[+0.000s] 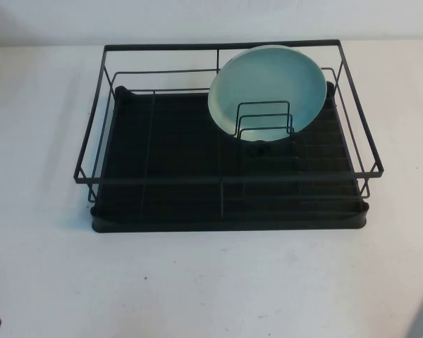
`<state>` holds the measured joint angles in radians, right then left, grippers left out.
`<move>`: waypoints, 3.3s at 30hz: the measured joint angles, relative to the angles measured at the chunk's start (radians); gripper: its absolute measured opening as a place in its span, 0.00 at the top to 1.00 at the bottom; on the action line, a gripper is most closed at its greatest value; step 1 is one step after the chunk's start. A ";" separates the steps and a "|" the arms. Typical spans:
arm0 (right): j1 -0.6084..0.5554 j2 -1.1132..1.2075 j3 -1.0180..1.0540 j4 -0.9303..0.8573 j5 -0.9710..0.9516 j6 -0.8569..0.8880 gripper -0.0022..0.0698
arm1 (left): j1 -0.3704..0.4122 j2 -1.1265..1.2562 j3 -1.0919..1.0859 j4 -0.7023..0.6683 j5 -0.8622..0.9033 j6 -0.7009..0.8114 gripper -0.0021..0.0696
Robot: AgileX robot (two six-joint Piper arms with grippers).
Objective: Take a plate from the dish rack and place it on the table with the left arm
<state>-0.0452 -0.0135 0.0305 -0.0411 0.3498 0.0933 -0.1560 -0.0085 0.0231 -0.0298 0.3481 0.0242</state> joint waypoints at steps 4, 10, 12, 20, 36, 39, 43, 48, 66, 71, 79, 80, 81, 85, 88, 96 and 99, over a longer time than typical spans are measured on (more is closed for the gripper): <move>0.000 0.000 0.000 0.000 0.000 0.000 1.00 | 0.000 0.000 0.000 0.014 0.000 0.000 0.98; 0.000 0.000 0.000 0.000 0.000 0.000 1.00 | 0.000 0.000 0.000 0.012 -0.001 0.000 0.98; 0.000 0.000 0.000 0.000 0.000 0.000 1.00 | 0.000 0.000 0.000 -0.013 -0.008 0.000 0.98; 0.000 0.000 0.000 0.000 0.000 0.000 1.00 | 0.000 0.000 0.001 -0.466 -0.104 -0.153 0.98; 0.000 0.000 0.000 0.000 0.000 0.000 1.00 | 0.000 0.000 -0.015 -0.555 -0.167 -0.146 0.98; 0.000 0.000 0.000 0.000 0.000 0.000 1.00 | 0.000 0.021 -0.122 -0.518 -0.039 -0.068 0.98; 0.000 0.000 0.000 0.000 0.000 0.000 1.00 | 0.000 0.171 -0.373 -0.400 0.145 0.054 0.98; 0.000 0.000 0.000 0.000 0.000 0.000 1.00 | 0.000 0.453 -0.675 -0.272 0.371 0.395 0.98; 0.000 0.000 0.000 0.000 0.000 0.000 1.00 | 0.000 1.366 -1.591 -0.497 0.712 1.062 0.89; 0.000 0.000 0.000 0.000 0.000 0.000 1.00 | 0.000 1.522 -1.725 -0.672 0.746 1.138 0.45; 0.000 0.000 0.000 0.000 0.000 0.000 1.00 | -0.063 1.706 -1.782 -0.889 0.648 1.466 0.24; 0.000 0.000 0.000 0.000 0.000 0.000 1.00 | -0.081 1.729 -1.782 -0.896 0.611 1.497 0.24; 0.000 0.000 0.000 0.000 0.000 0.000 1.00 | -0.098 1.748 -1.782 -0.899 0.578 1.518 0.24; 0.000 0.000 0.000 0.000 0.000 0.000 1.00 | -0.151 1.828 -1.782 -0.949 0.407 1.596 0.24; 0.000 0.000 0.000 0.000 0.000 0.000 1.00 | -0.178 1.877 -1.782 -1.002 0.342 1.679 0.24; 0.000 0.000 0.000 0.000 0.000 0.000 1.00 | -0.239 1.981 -1.782 -1.151 0.228 1.814 0.24; 0.000 0.000 0.000 0.000 0.000 0.000 1.00 | -0.239 2.011 -1.782 -1.222 0.223 1.860 0.24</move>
<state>-0.0452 -0.0135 0.0305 -0.0411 0.3498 0.0933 -0.3948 2.0024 -1.7588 -1.2517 0.5716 1.8846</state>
